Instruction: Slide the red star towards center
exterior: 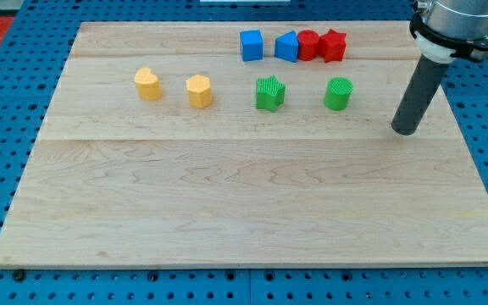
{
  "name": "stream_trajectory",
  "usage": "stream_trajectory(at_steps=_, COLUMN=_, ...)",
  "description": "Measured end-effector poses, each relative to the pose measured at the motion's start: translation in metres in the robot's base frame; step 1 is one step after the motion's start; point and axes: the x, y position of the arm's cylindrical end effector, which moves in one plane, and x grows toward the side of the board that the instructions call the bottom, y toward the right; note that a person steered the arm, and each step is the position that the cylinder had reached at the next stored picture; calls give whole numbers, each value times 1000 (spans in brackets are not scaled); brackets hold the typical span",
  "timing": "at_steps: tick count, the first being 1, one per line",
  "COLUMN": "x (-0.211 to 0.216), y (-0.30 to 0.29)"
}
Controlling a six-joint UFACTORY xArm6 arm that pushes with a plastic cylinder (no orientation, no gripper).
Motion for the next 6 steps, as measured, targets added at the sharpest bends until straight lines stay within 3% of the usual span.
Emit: stream_trajectory(at_steps=6, x=-22, y=-24)
